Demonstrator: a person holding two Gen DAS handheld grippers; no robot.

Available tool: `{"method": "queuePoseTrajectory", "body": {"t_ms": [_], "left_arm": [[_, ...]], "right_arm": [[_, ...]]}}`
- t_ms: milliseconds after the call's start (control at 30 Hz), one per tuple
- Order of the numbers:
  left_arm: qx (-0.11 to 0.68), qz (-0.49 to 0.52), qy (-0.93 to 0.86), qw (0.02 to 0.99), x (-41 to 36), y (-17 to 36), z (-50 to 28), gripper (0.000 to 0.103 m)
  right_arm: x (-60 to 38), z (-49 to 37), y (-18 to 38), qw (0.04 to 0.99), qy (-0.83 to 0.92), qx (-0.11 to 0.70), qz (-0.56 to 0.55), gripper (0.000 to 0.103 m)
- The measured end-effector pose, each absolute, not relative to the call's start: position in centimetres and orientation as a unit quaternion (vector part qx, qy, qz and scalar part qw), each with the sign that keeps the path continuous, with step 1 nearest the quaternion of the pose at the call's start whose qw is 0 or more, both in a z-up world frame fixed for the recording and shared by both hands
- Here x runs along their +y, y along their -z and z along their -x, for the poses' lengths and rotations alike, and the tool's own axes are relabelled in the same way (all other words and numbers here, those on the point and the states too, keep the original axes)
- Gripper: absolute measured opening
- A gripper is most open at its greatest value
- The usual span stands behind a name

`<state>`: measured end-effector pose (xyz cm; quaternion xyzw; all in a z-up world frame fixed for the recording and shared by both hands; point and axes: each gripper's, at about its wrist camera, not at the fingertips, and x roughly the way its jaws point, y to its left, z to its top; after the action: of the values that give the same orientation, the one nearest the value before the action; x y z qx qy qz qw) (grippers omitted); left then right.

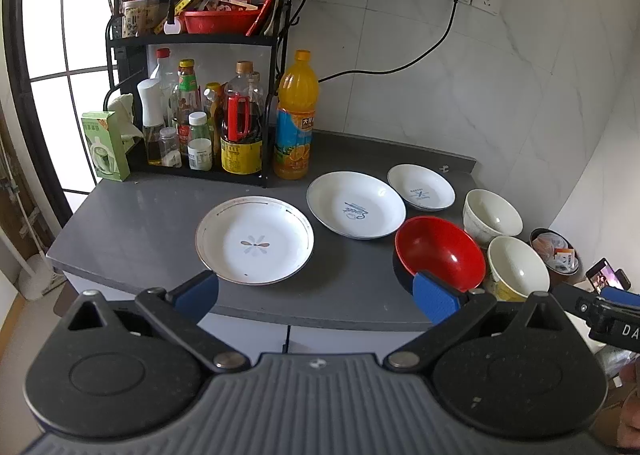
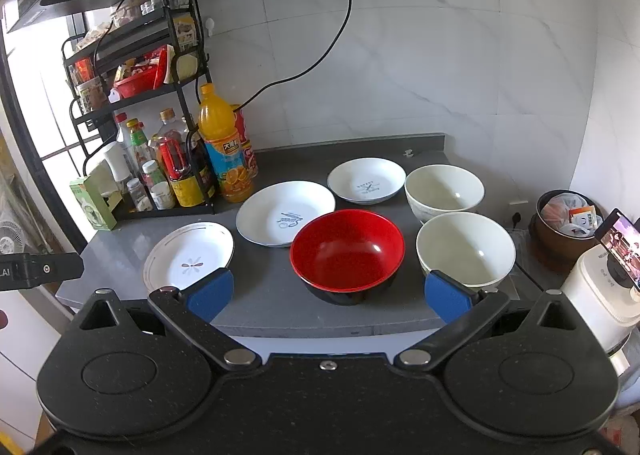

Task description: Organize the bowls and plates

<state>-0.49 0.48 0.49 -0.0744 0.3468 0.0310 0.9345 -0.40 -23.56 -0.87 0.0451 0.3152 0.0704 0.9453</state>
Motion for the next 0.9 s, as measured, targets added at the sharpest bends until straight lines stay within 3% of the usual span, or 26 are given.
{"method": "queuePoseTrajectory", "body": {"t_ms": [500, 900], "left_arm": [[0.363, 0.073, -0.035, 0.928, 0.1, -1.1, -0.4, 0.103], [0.38, 0.06, 0.009, 0.923, 2.1, 0.6, -6.4, 0.103]], "right_arm": [[-23.2, -0.9, 0.4, 0.94, -0.066, 0.332, -0.033, 0.103], [-20.7, -4.7, 1.7, 0.938, -0.025, 0.345, -0.021, 0.103]]}}
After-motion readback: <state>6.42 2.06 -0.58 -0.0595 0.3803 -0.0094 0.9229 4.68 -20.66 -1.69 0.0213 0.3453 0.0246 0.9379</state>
